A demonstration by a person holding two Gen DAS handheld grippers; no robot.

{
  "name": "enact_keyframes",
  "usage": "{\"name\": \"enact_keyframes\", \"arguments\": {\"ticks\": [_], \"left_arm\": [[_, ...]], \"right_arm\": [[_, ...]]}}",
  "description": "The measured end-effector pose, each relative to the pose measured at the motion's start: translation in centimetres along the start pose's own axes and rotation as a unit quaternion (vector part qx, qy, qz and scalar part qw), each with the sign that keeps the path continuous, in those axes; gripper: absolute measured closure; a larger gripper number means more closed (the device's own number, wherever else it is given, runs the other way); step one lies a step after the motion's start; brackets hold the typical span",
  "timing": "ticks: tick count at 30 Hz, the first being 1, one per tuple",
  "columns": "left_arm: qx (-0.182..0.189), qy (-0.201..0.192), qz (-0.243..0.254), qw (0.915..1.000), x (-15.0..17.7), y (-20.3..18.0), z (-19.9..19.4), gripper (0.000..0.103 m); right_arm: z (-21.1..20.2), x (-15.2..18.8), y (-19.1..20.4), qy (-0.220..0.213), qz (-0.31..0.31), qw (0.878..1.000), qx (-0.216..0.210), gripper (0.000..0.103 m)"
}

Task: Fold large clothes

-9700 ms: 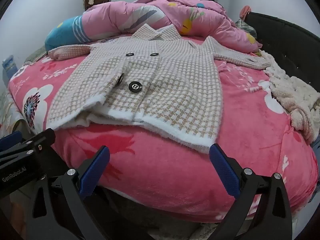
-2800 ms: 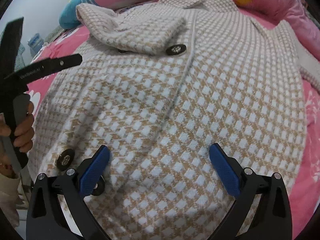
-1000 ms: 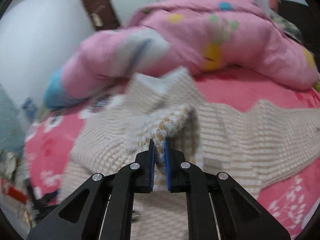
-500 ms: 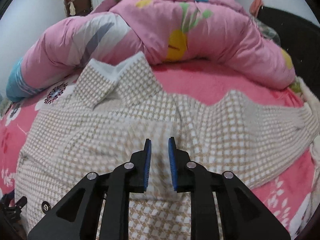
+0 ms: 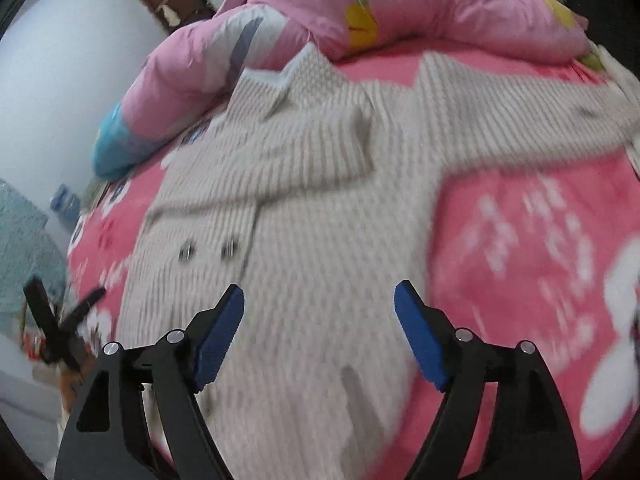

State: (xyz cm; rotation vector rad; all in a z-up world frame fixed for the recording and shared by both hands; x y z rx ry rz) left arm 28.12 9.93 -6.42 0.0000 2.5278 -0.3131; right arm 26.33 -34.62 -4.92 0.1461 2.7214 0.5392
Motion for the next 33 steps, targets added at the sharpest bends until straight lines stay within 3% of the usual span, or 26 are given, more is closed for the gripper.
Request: {"name": "enact_keyframes", "arguments": {"ticks": [6,8,10,14,20,24,27,30,31,33], "left_arm": [[0.04,0.041,0.001,0.9984,7.4,0.0,-2.3,0.011],[0.055,0.057,-0.011,0.9968,9.5,0.0,-2.1,0.032],[0.088,0.08,-0.04,0.9921,11.6,0.0,-1.4,0.045],[0.099,0.078,-0.077,0.9891,12.2,0.2,-0.3,0.053],[0.099,0.07,-0.134,0.9836,10.1,1.2,1.9,0.058],[0.104,0.074,-0.127,0.9837,10.7,0.3,0.9,0.063],[0.11,0.081,-0.117,0.9837,12.3,0.4,0.3,0.067],[0.107,0.089,-0.141,0.9802,12.2,1.2,0.5,0.079],[0.101,0.09,-0.15,0.9793,11.9,1.5,0.5,0.088],[0.085,0.087,-0.149,0.9814,11.1,1.4,-0.1,0.094]], "right_arm": [[-0.5,10.7,-2.5,0.05,0.055,0.994,-0.084,0.027],[-0.1,13.0,-2.8,0.064,0.071,0.99,-0.109,0.027],[0.3,15.1,-2.4,0.077,0.079,0.982,-0.15,0.028],[2.1,16.0,-1.5,0.095,0.082,0.977,-0.175,0.039],[5.3,12.8,-0.9,0.072,0.098,0.969,-0.214,0.05],[5.6,12.8,0.0,0.071,0.095,0.969,-0.216,0.055],[4.9,15.3,1.1,0.093,0.079,0.964,-0.234,0.07],[5.3,16.2,0.9,0.088,0.074,0.969,-0.22,0.086],[5.3,16.0,0.9,0.087,0.08,0.967,-0.225,0.092],[3.6,15.0,1.7,0.062,0.074,0.969,-0.227,0.094]]}}
Point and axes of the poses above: each gripper's, at about its wrist camera, not at the fingertips, and z roughly the way its jaws point, y to its left, x to its underside, the point moved 9 cm from there along z, roughly the way its jaws point, and after that the axes turned 9 degrees about y, right-handed, at the moved point
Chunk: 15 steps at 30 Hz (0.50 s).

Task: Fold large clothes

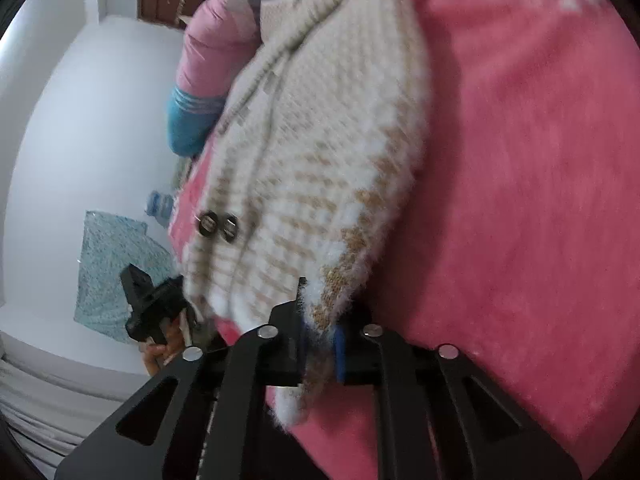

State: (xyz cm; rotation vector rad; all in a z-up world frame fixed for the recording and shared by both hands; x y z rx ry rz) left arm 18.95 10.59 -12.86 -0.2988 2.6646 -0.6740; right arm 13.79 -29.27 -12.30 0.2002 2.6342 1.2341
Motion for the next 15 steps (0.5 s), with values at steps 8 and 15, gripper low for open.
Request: {"name": "enact_keyframes", "arguments": {"ticks": [8,15], "left_arm": [[-0.05,-0.099,0.131,0.9852,1.2,-6.5,-10.1,0.096],[-0.099,-0.062,0.19,0.9747,8.9,-6.2,-13.6,0.096]], "right_arm": [[-11.5,0.5,9.0,-0.124,-0.135,0.983,0.02,0.095],[-15.2,8.3,7.1,-0.085,-0.123,0.989,0.023,0.095]]}}
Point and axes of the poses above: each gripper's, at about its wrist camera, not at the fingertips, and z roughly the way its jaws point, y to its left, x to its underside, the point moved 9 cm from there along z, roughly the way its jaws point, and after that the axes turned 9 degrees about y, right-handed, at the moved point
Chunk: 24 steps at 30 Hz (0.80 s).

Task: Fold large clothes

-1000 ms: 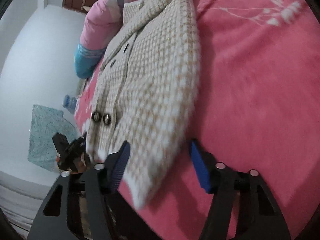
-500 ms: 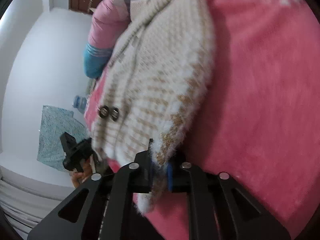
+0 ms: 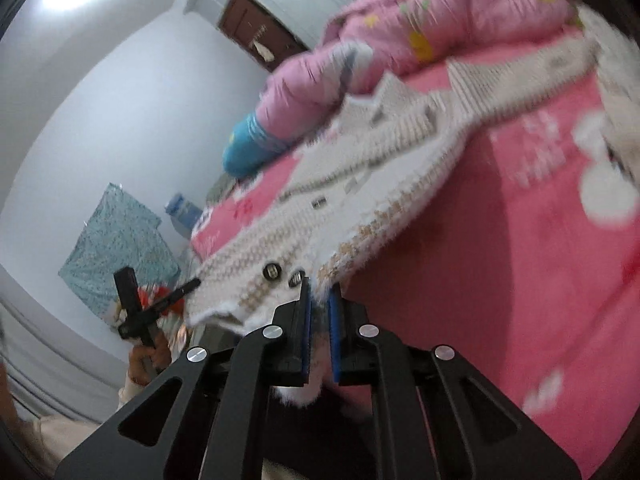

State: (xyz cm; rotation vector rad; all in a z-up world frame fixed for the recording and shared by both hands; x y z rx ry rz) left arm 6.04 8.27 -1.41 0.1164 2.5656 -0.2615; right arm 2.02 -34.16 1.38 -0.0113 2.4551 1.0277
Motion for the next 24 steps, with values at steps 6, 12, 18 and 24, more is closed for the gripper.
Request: {"name": "enact_keyframes", "arguments": {"ticks": [6,12,18,24], "left_arm": [[-0.018,0.072,-0.011,0.9972,6.5,1.0,4.7,0.096],[-0.04,0.096,-0.012,0.9945,7.7,2.7,6.4,0.072],[-0.049,0.033,0.005,0.9982,3.7,2.3,3.4,0.071],[-0.021,0.037,0.046,0.998,-1.0,-3.3,8.6,0.071]], "right_arm": [[2.3,8.9,-7.5,0.091,0.083,0.988,0.097,0.095],[-1.1,7.9,-11.2,0.096,0.088,0.963,0.236,0.094],[0.5,1.4,-5.2,0.044,-0.026,0.977,0.206,0.052],[11.6,-1.9,1.3,0.088,-0.168,0.965,0.181,0.052]]}}
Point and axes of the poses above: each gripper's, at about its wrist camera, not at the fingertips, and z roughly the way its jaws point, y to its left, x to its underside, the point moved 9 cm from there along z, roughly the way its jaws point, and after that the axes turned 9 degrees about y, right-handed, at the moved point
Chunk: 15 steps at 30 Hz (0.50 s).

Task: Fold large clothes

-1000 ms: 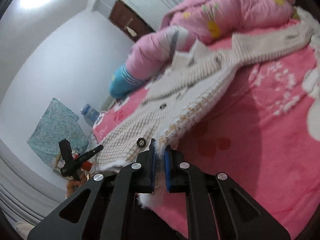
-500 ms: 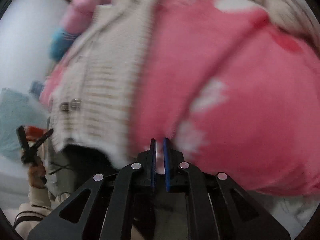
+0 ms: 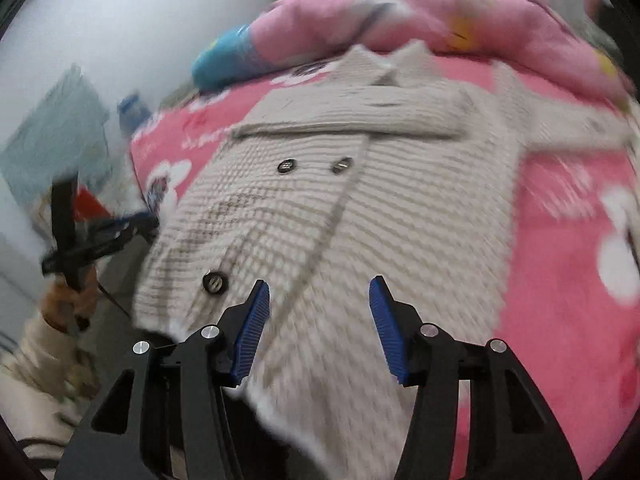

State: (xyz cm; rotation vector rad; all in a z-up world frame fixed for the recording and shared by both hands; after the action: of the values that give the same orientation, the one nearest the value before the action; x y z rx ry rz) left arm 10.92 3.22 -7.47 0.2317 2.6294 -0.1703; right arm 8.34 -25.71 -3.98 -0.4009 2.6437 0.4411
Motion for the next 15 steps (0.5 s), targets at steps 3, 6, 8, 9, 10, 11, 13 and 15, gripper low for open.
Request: {"name": "enact_keyframes", "arguments": {"ticks": [3,6,8,9,10,11,13,15], "left_arm": [[0.02,0.02,0.01,0.9995,-1.7,-2.1,3.5,0.071],[-0.008,0.046,0.038,0.9982,-0.7,-3.4,6.1,0.072],[-0.043,0.039,0.085,0.9947,0.7,-4.4,5.6,0.072],[-0.05,0.039,0.1,0.9929,1.4,-4.7,5.1,0.072],[-0.051,0.04,0.109,0.9919,1.9,-4.7,4.6,0.072],[-0.047,0.039,0.118,0.9911,2.4,-4.9,3.9,0.072],[-0.023,0.015,0.129,0.9912,2.0,-5.3,2.2,0.071],[0.006,-0.025,0.137,0.9903,0.5,-6.4,0.6,0.07]], "right_arm": [[3.3,-1.4,0.0,0.021,-0.018,0.999,0.033,0.052],[6.8,0.8,-2.9,0.086,-0.013,0.992,0.087,0.052],[7.2,2.4,-3.4,0.093,-0.01,0.993,0.074,0.052],[6.7,2.9,-3.4,0.093,-0.013,0.993,0.073,0.052],[5.9,3.7,-3.6,0.1,-0.011,0.992,0.075,0.052],[5.2,4.1,-3.7,0.106,-0.004,0.991,0.076,0.052],[4.4,4.4,-3.8,0.112,0.003,0.991,0.076,0.052],[4.2,3.9,-3.6,0.11,0.007,0.991,0.076,0.052]]}}
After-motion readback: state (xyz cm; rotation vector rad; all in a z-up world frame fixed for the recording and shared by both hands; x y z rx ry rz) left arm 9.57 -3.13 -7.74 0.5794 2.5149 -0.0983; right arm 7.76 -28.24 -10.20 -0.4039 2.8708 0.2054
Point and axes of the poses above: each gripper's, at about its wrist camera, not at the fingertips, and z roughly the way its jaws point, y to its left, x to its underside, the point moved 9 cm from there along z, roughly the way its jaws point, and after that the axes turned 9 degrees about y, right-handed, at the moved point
